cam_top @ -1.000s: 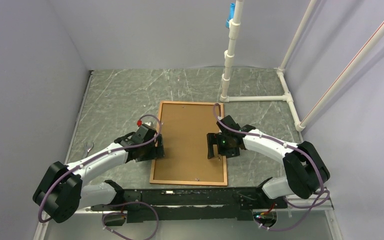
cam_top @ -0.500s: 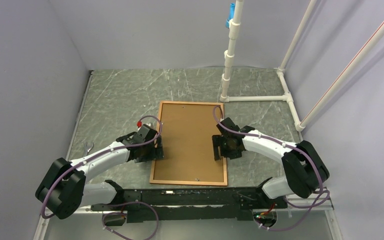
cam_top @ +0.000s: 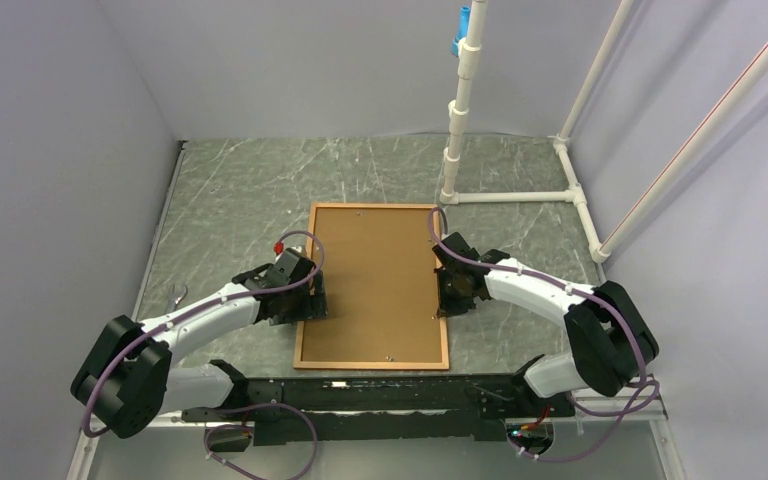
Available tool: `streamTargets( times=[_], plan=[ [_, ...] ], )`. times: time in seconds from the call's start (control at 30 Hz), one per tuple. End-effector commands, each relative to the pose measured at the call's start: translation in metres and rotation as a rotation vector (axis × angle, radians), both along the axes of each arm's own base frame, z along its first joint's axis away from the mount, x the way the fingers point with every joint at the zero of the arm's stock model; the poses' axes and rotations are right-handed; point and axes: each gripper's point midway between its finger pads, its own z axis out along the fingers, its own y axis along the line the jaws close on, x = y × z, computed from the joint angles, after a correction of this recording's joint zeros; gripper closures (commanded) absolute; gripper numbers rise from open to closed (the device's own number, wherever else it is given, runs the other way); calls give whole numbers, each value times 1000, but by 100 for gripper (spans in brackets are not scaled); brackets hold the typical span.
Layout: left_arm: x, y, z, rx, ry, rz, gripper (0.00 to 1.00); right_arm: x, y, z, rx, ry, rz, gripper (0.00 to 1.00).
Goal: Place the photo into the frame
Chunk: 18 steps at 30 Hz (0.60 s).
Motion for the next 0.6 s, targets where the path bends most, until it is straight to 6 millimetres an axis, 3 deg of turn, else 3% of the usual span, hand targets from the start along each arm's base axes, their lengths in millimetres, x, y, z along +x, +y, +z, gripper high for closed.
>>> streamTargets(
  times=[0.0, 0.13, 0.23, 0.4, 0.57],
  plan=[
    [6, -5, 7, -23, -23, 0, 14, -1, -10, -6, -66, -16, 15, 100],
    [6, -4, 8, -21, -25, 0, 14, 2, -7, 2, -48, -36, 13, 59],
    [6, -3, 8, -17, -26, 3, 14, 5, -2, 9, -16, -51, 11, 40],
    [6, -3, 8, -20, -30, 5, 14, 10, 9, 12, 29, -56, 15, 23],
    [6, -12, 4, -54, -21, -24, 16, 14, 24, 7, 69, -20, 32, 20]
  ],
)
